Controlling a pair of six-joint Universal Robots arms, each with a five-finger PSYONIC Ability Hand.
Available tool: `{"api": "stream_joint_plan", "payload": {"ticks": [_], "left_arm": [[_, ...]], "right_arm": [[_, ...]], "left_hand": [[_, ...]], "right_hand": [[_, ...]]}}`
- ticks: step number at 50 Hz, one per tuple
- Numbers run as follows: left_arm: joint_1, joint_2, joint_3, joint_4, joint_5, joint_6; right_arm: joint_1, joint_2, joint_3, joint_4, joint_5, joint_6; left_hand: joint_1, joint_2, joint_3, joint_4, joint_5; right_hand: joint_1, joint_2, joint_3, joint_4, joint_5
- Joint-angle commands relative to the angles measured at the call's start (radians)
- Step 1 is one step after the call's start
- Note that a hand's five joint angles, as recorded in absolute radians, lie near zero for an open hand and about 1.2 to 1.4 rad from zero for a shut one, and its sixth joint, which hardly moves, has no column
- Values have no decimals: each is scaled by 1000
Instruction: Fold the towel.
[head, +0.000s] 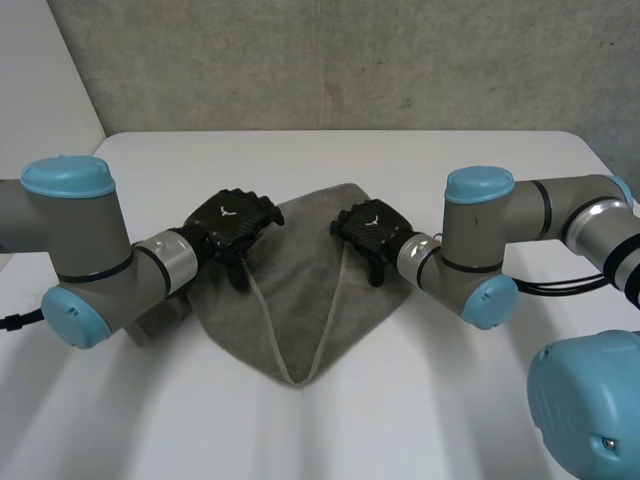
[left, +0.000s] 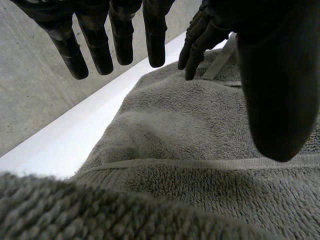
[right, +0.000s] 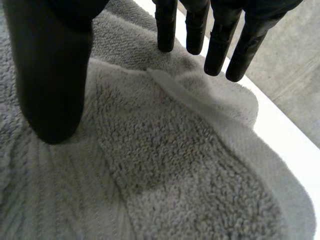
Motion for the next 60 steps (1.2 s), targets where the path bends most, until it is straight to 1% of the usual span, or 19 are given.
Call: {"api": "stream_joint_plan", "payload": {"ticks": [1, 2, 4, 7, 9, 10, 12, 13, 14, 16, 23, 31, 37, 41, 45, 47, 50, 52, 60], "left_arm": [[-1, 12, -6, 1, 0, 4], [-1, 12, -6, 1, 0, 4], [-1, 18, -6, 1, 0, 4], [-1, 21, -6, 1, 0, 3], [-3, 30, -8, 1, 0, 3], [-3, 30, -8, 1, 0, 3], [-4, 38, -11, 1, 1, 3], [-4, 38, -11, 1, 1, 3], [-4, 38, -11, 1, 1, 3], [-4, 40, -11, 0, 1, 3], [-4, 41, -15, 0, 1, 3], [-18, 41, -40, 4, 3, 6], [-49, 27, -40, 4, 9, 29], [-49, 3, -31, 0, 12, 97], [-47, -17, -25, -12, 11, 158], [-42, -26, -26, -31, 8, 217], [-36, -31, -26, -40, 4, 243], [-24, -36, -23, -52, 0, 285], [23, -52, 11, -51, -40, 299]], "right_arm": [[-1, 2, 7, 15, 1, 0], [-1, 2, 7, 15, 1, 0], [-1, -12, 19, 18, -1, 0], [-1, -28, 27, 17, -4, 1], [-6, -70, 76, 8, -5, 5], [-6, -71, 76, 8, -5, 5], [-9, -107, 131, -5, -7, 6], [-9, -107, 132, -5, -7, 6], [-9, -121, 156, -18, -7, 8], [-9, -130, 174, -35, -5, 8], [-12, -195, 259, -75, -5, 11], [-20, -389, 467, -143, -14, 24], [-49, -472, 581, -160, -14, 23], [-95, -535, 674, -161, -19, 26], [-123, -555, 719, -164, -22, 26], [-144, -564, 750, -166, -25, 24], [-152, -568, 762, -166, -30, 24], [-162, -577, 783, -166, -51, 24], [-184, -610, 840, -167, -102, 24]], "left_hand": [[-18, -14, -18, -24, 7], [-18, -14, -18, -24, 7], [-15, -11, -15, -21, 10], [-18, -14, -18, -24, 7], [-18, -14, -18, -24, 7], [-18, -14, -18, -24, 7], [-18, -14, -18, -24, 7], [-18, -14, -18, -24, 7], [-18, -14, -18, -24, 7], [-18, -14, -18, -24, 7], [-18, -14, -18, -24, 7], [-24, -19, -24, -30, 2], [-24, -19, -24, -30, 2], [-15, -11, -15, -21, 10], [8, 13, 8, 2, 34], [81, 86, 81, 75, 107], [105, 110, 105, 99, 131], [108, 113, 108, 102, 134], [108, 113, 108, 102, 134]], "right_hand": [[112, 115, 115, 117, 99], [112, 115, 115, 117, 99], [322, 326, 325, 328, 309], [449, 453, 453, 455, 437], [727, 731, 730, 733, 714], [728, 732, 732, 734, 716], [910, 913, 913, 915, 897], [910, 914, 914, 916, 898], [1047, 1051, 1050, 1053, 1035], [1082, 1086, 1086, 1088, 1070], [1083, 1086, 1086, 1088, 1070], [1083, 1086, 1086, 1088, 1070], [1083, 1086, 1086, 1088, 1070], [1083, 1086, 1086, 1088, 1070], [1083, 1086, 1086, 1088, 1070], [1083, 1086, 1086, 1088, 1070], [1083, 1086, 1086, 1088, 1070], [1083, 1086, 1086, 1088, 1070], [1083, 1086, 1086, 1088, 1070]]}}
